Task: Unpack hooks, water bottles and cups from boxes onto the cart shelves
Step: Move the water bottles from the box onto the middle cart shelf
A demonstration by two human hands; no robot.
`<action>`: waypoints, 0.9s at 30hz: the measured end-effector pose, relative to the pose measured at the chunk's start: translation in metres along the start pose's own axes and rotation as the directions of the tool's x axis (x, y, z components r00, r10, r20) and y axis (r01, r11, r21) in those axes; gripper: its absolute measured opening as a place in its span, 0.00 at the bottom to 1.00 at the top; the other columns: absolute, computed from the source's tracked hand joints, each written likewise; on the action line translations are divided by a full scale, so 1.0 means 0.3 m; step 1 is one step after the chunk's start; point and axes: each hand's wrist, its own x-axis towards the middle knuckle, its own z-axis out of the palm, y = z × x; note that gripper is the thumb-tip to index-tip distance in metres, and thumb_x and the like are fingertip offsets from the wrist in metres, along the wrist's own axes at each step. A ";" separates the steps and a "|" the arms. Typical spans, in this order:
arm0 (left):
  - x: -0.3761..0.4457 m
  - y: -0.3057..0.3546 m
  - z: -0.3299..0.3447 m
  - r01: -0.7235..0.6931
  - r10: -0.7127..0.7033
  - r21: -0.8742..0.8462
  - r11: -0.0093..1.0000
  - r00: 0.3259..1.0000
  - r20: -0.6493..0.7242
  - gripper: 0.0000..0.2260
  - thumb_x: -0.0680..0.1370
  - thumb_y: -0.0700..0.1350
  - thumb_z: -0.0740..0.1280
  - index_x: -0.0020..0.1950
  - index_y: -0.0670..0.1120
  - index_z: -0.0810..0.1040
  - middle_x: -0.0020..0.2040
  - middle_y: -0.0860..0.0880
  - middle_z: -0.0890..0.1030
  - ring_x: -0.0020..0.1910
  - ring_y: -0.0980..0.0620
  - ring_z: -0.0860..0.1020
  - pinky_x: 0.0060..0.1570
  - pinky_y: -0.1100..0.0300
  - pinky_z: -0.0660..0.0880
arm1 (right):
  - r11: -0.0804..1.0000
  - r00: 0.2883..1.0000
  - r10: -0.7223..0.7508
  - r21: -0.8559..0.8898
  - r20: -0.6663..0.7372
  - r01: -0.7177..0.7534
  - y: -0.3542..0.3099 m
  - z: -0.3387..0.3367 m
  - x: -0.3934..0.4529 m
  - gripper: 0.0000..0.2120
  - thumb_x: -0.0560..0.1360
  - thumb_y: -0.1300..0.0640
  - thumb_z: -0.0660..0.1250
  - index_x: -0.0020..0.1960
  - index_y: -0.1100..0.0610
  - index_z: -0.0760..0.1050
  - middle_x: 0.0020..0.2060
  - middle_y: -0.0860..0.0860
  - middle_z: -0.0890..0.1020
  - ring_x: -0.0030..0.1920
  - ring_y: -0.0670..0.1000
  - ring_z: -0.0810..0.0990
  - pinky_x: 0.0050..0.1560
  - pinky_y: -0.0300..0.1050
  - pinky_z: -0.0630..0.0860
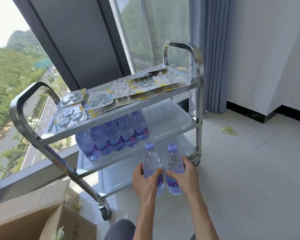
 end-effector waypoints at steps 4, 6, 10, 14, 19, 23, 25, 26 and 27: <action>0.111 0.075 0.156 -0.012 0.013 0.018 1.000 0.998 -0.069 0.13 0.65 0.46 0.78 0.45 0.56 0.80 0.38 0.57 0.83 0.37 0.62 0.80 0.36 0.67 0.72 | 0.999 0.998 -0.050 0.018 -0.033 0.050 -0.031 0.002 0.180 0.22 0.60 0.53 0.80 0.52 0.51 0.78 0.48 0.56 0.81 0.47 0.53 0.82 0.48 0.52 0.80; 0.182 0.097 0.231 -0.010 0.013 0.025 1.000 0.995 -0.100 0.11 0.65 0.47 0.78 0.44 0.53 0.80 0.39 0.56 0.83 0.38 0.60 0.81 0.38 0.65 0.73 | 0.999 0.997 -0.049 0.001 -0.062 0.049 -0.044 -0.001 0.284 0.26 0.62 0.56 0.81 0.58 0.53 0.78 0.51 0.55 0.80 0.51 0.54 0.81 0.51 0.53 0.79; 0.321 0.128 0.363 -0.028 0.027 -0.006 1.000 0.990 -0.142 0.11 0.66 0.46 0.78 0.43 0.54 0.79 0.39 0.55 0.83 0.38 0.60 0.81 0.40 0.62 0.76 | 0.995 0.989 -0.068 0.067 -0.131 0.078 -0.063 0.005 0.465 0.23 0.64 0.60 0.79 0.55 0.51 0.74 0.50 0.47 0.81 0.49 0.48 0.80 0.45 0.33 0.76; 0.442 0.158 0.462 -0.074 0.062 -0.050 0.996 0.977 -0.202 0.09 0.68 0.44 0.77 0.41 0.52 0.78 0.37 0.53 0.82 0.37 0.57 0.80 0.36 0.63 0.75 | 0.981 0.981 -0.151 0.104 -0.124 0.164 -0.079 0.073 0.594 0.16 0.62 0.65 0.76 0.41 0.54 0.72 0.35 0.50 0.79 0.36 0.52 0.76 0.32 0.39 0.72; 0.538 0.171 0.506 -0.115 0.097 -0.046 0.992 0.952 -0.290 0.11 0.68 0.40 0.75 0.39 0.52 0.75 0.33 0.54 0.80 0.32 0.59 0.77 0.32 0.68 0.72 | 0.978 0.986 -0.149 0.134 -0.070 0.157 -0.073 0.150 0.697 0.16 0.64 0.64 0.73 0.45 0.54 0.70 0.40 0.57 0.78 0.38 0.52 0.74 0.37 0.45 0.75; 0.592 0.176 0.533 -0.125 0.103 -0.048 0.991 0.940 -0.324 0.09 0.69 0.41 0.74 0.40 0.52 0.76 0.36 0.54 0.81 0.35 0.55 0.79 0.34 0.65 0.74 | 0.967 0.970 -0.218 0.110 -0.110 0.230 -0.083 0.173 0.775 0.16 0.66 0.65 0.72 0.52 0.60 0.73 0.44 0.52 0.79 0.44 0.49 0.75 0.41 0.43 0.73; 0.618 0.170 0.561 -0.125 0.103 -0.042 0.991 0.936 -0.335 0.06 0.70 0.40 0.72 0.40 0.47 0.76 0.36 0.51 0.81 0.35 0.54 0.78 0.35 0.61 0.74 | 0.955 0.961 -0.260 0.121 -0.094 0.271 -0.104 0.180 0.816 0.12 0.67 0.66 0.70 0.47 0.56 0.71 0.39 0.48 0.78 0.40 0.48 0.75 0.37 0.41 0.71; 0.632 0.172 0.581 -0.136 0.110 -0.053 0.989 0.934 -0.339 0.05 0.71 0.39 0.71 0.39 0.44 0.76 0.35 0.50 0.80 0.34 0.55 0.76 0.34 0.62 0.73 | 0.953 0.960 -0.269 0.118 -0.081 0.278 -0.113 0.181 0.843 0.12 0.68 0.65 0.70 0.45 0.55 0.70 0.38 0.47 0.77 0.39 0.47 0.75 0.36 0.41 0.71; 0.642 0.165 0.597 -0.149 0.119 -0.061 0.987 0.930 -0.347 0.06 0.71 0.37 0.71 0.38 0.43 0.75 0.34 0.50 0.79 0.32 0.57 0.74 0.32 0.64 0.72 | 0.959 0.963 -0.259 0.103 -0.071 0.265 -0.108 0.186 0.863 0.11 0.70 0.64 0.70 0.45 0.54 0.70 0.38 0.47 0.77 0.39 0.46 0.76 0.37 0.40 0.71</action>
